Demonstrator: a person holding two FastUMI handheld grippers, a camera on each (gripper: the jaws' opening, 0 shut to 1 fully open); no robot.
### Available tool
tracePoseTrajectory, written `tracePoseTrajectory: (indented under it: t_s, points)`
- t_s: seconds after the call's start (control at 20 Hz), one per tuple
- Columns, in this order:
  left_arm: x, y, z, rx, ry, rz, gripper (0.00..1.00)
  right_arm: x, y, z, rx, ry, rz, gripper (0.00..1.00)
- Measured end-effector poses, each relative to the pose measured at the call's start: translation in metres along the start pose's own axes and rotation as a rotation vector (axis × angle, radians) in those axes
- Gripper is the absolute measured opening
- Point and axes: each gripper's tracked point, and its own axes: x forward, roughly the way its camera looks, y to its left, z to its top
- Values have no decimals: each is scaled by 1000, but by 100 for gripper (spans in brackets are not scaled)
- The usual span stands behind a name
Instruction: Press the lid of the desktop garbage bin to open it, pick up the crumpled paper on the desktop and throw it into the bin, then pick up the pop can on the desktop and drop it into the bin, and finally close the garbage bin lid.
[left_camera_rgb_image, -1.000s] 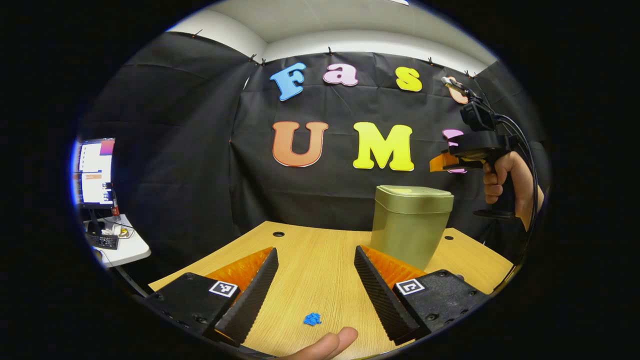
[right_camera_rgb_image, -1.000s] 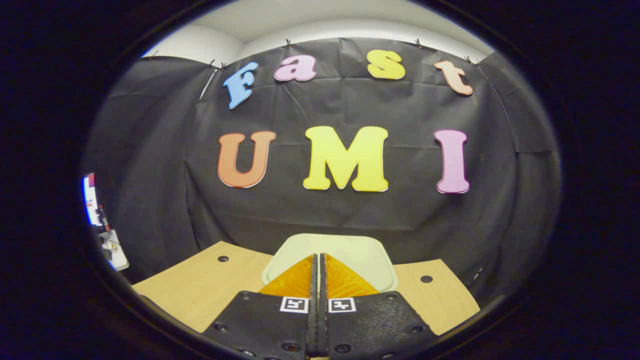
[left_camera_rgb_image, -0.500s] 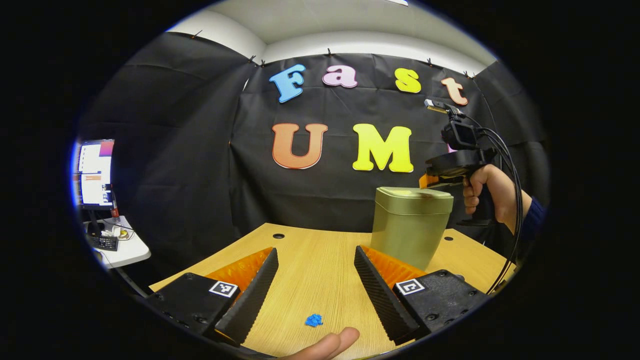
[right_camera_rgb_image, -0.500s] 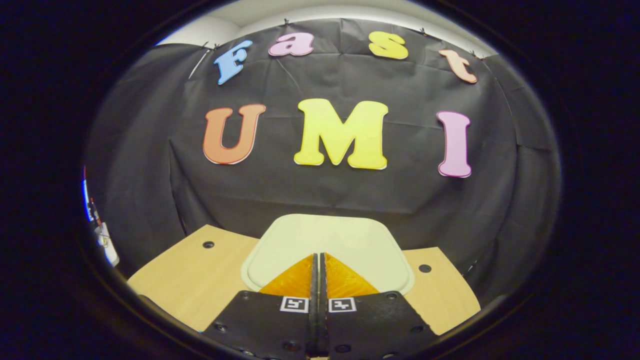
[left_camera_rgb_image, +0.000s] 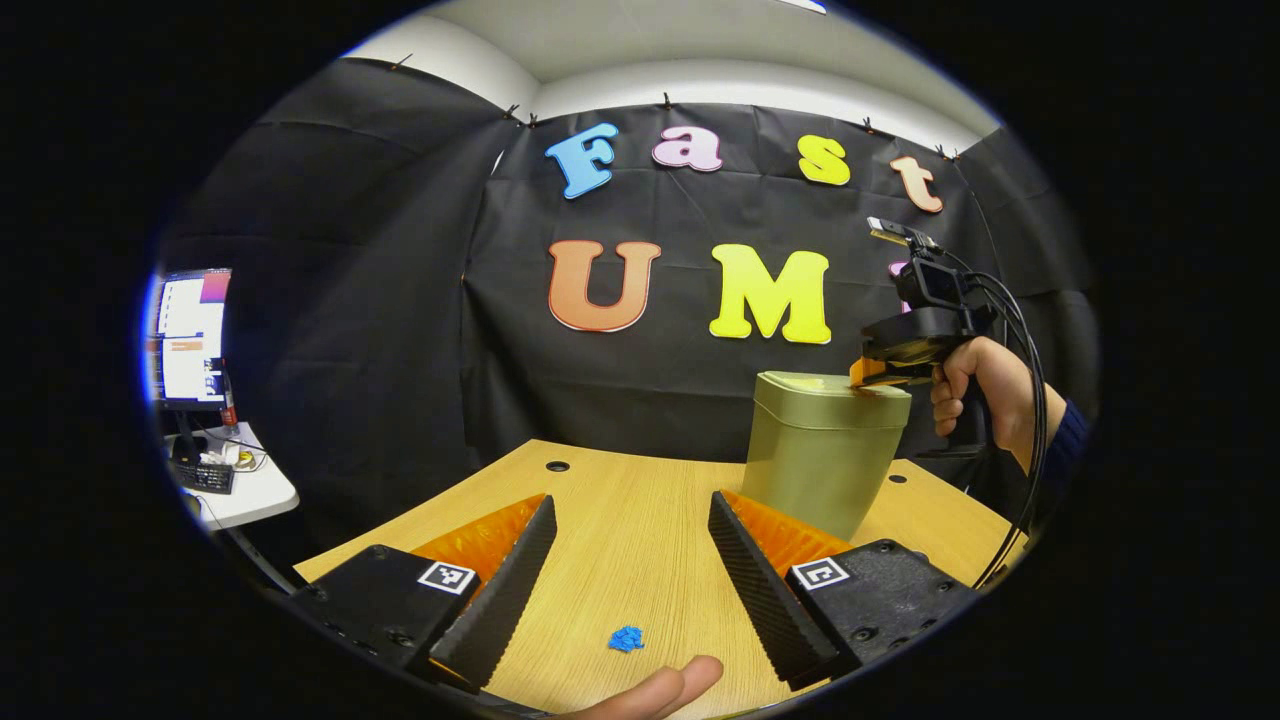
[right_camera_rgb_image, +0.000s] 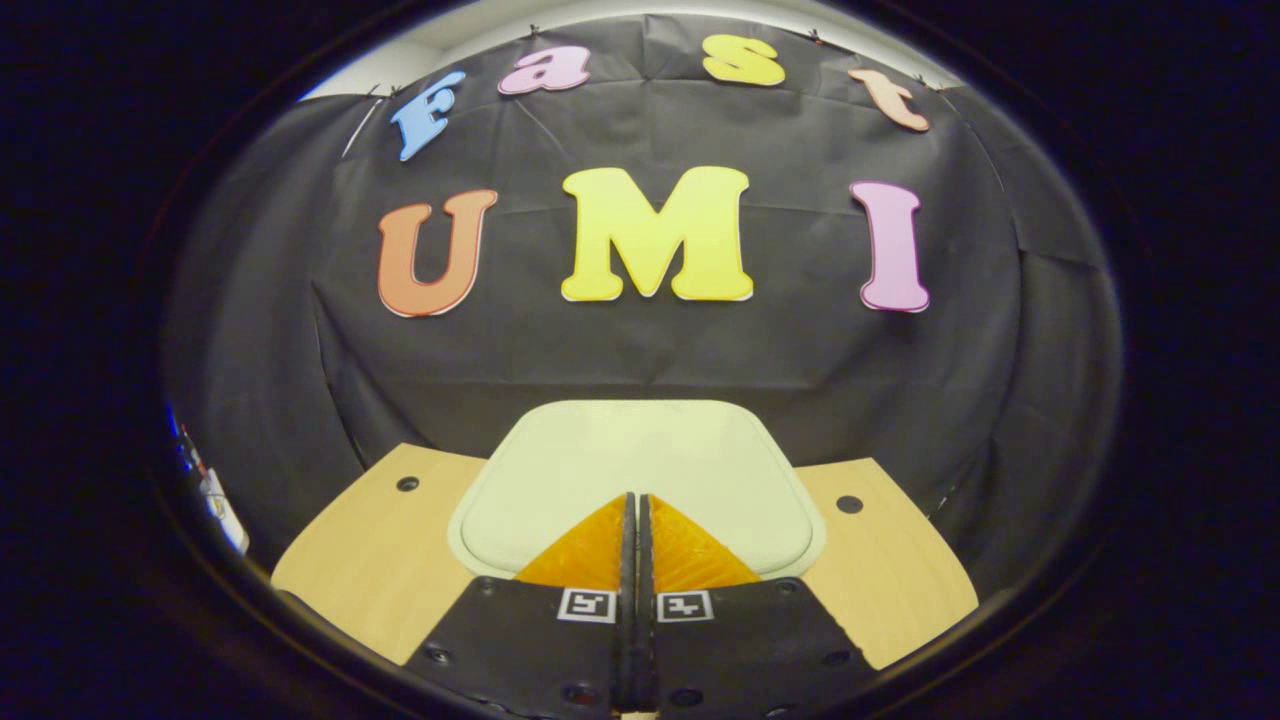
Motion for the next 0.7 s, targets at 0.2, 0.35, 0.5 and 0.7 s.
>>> tracePoseTrajectory:
  t_s: [0.2, 0.35, 0.5, 0.7]
  points:
    - [-1, -4, 2, 10, -6, -10, 98, -4, 5, 17, -46, -92, 15, 0]
    - [-1, -2, 3, 13, -13, -10, 99, -12, 3, 31, -10, -131, 42, 0]
    - [0, -3, 0, 4, 2, -13, 98, -43, 0, 64, -3, -246, 45, 0]
    - [-1, -10, 0, 5, 1, -34, 99, -103, 6, 97, -29, -385, 64, 2]
